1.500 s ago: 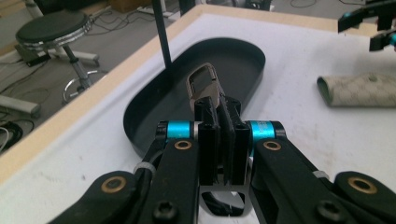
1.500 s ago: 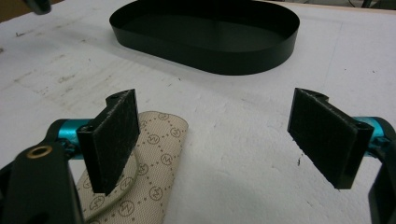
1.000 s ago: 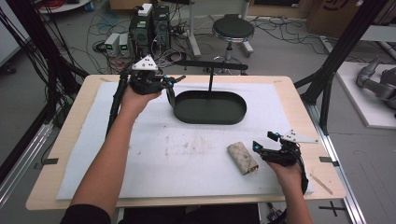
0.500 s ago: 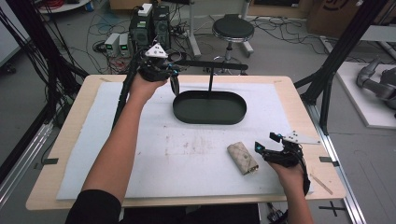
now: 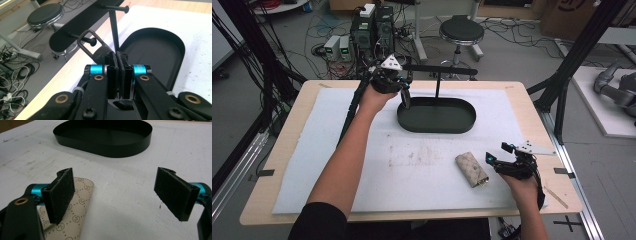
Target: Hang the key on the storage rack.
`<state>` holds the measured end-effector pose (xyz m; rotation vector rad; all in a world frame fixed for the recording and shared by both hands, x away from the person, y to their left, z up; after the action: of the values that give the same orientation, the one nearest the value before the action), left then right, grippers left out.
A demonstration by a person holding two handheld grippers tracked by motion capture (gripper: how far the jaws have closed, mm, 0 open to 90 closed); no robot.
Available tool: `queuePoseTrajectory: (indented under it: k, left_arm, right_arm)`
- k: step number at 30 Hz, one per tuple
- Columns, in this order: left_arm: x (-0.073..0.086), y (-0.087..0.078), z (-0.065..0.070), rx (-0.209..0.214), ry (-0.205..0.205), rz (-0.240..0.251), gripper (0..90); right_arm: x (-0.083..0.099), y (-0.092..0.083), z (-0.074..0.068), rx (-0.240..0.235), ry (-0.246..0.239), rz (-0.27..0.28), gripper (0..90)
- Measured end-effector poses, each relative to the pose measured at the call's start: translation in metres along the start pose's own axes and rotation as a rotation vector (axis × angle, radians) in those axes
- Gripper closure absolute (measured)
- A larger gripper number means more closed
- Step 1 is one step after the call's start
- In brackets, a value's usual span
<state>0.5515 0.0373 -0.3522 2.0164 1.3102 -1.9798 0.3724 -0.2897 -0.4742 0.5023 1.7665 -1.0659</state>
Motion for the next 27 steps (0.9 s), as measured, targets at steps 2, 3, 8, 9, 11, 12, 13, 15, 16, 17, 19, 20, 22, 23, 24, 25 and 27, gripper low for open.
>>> queuePoseTrajectory:
  k: [2, 3, 8, 9, 11, 12, 13, 15, 16, 17, 19, 20, 22, 23, 24, 25, 27]
  left_arm:
    - [-0.001, 0.004, -0.001, -0.001, -0.001, -0.008, 87.0]
    - [-0.001, 0.006, -0.001, -0.002, -0.007, -0.011, 87.0]
    - [0.0, 0.015, -0.004, -0.014, 0.004, -0.028, 86.8]
    - [0.001, 0.017, -0.005, -0.014, 0.004, -0.032, 85.2]
    - [0.004, 0.019, -0.004, 0.001, -0.004, -0.028, 76.2]
    - [0.004, 0.019, -0.004, 0.001, -0.004, -0.028, 74.7]
    - [0.006, 0.018, -0.003, 0.004, 0.002, -0.043, 71.7]
    - [0.009, 0.017, -0.001, 0.009, -0.004, -0.048, 66.9]
    - [0.013, 0.013, 0.001, 0.02, -0.003, -0.049, 66.7]
    - [0.016, 0.011, 0.002, 0.022, -0.004, -0.051, 65.7]
    - [0.019, 0.009, 0.003, 0.027, -0.013, -0.047, 62.9]
    - [0.024, 0.004, 0.004, 0.032, -0.032, -0.041, 61.9]
    - [0.027, 0.001, 0.004, 0.032, -0.042, -0.037, 59.9]
    - [0.029, -0.001, 0.005, 0.037, -0.049, -0.037, 57.9]
    - [0.032, -0.004, 0.005, 0.041, -0.062, -0.032, 56.9]
    - [0.035, -0.008, 0.006, 0.045, -0.07, -0.027, 55.4]
    - [0.039, -0.014, 0.008, 0.064, -0.086, -0.015, 46.4]
  right_arm:
    - [0.0, 0.0, 0.0, 0.001, 0.003, -0.001, 17.4]
    - [0.0, -0.001, 0.0, -0.001, 0.004, -0.001, 17.4]
    - [0.001, -0.002, 0.002, 0.003, 0.006, -0.001, 17.4]
    - [0.001, -0.002, 0.003, 0.007, 0.004, 0.001, 17.4]
    - [0.002, -0.003, 0.004, 0.007, 0.01, 0.0, 17.4]
    - [0.002, -0.003, 0.004, 0.007, 0.01, 0.0, 17.4]
    - [0.002, -0.003, 0.004, 0.007, 0.011, -0.001, 17.4]
    - [0.002, -0.003, 0.004, 0.008, 0.007, -0.002, 17.4]
    - [0.003, -0.002, 0.003, 0.008, 0.011, -0.007, 17.4]
    - [0.003, -0.002, 0.003, 0.009, 0.009, -0.008, 17.4]
    - [0.003, -0.002, 0.003, 0.01, 0.005, -0.008, 17.4]
    - [0.003, -0.003, 0.002, 0.009, 0.007, -0.009, 17.4]
    - [0.003, -0.003, 0.002, 0.008, 0.009, -0.009, 17.4]
    - [0.003, -0.003, 0.001, 0.007, 0.008, -0.009, 17.4]
    - [0.003, -0.003, 0.001, 0.008, 0.007, -0.008, 17.4]
    - [0.003, -0.003, 0.0, 0.007, 0.008, -0.011, 17.4]
    - [0.004, -0.003, 0.0, 0.008, 0.004, -0.015, 17.4]
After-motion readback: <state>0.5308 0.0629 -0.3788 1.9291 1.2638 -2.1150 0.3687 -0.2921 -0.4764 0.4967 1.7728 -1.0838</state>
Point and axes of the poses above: each handheld gripper's, and its own axes: y roughly forward along the jaws, x roughly out of its underside, z roughly to its right, the point moved 9 cm from there along y, roughly forward along the jaws, and after that the axes turned 1 degree about y, right-handed, at the moved point
